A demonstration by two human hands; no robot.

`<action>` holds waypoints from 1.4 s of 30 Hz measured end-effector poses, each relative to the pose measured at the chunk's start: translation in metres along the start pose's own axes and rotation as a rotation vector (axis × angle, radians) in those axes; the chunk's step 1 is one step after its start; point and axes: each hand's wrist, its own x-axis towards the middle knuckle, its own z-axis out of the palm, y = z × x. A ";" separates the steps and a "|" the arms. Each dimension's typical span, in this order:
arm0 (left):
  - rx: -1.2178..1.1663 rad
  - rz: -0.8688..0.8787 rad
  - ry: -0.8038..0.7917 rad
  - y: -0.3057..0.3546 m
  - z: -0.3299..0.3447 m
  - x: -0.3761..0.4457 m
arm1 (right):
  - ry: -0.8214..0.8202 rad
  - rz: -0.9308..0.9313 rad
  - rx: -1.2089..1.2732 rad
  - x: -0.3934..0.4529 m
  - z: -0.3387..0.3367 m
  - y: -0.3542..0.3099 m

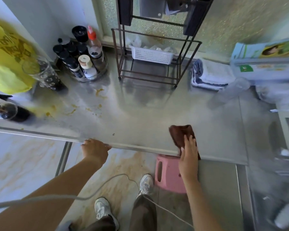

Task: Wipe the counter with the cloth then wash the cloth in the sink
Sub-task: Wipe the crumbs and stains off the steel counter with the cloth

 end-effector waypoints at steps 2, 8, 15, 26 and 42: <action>-0.019 0.014 0.010 -0.001 0.000 -0.001 | 0.145 0.231 0.002 0.000 0.016 -0.020; -0.114 -0.007 -0.020 -0.001 0.000 -0.001 | 0.079 0.111 0.115 -0.031 0.108 -0.174; -0.293 0.048 0.054 -0.038 0.006 0.009 | -0.263 -0.439 0.108 -0.013 0.141 -0.224; -0.337 0.083 0.064 -0.037 0.011 0.014 | -0.349 -0.629 -0.134 -0.004 0.085 -0.159; -0.293 0.085 0.000 -0.034 0.003 0.016 | -0.420 -0.639 -0.233 0.008 0.107 -0.222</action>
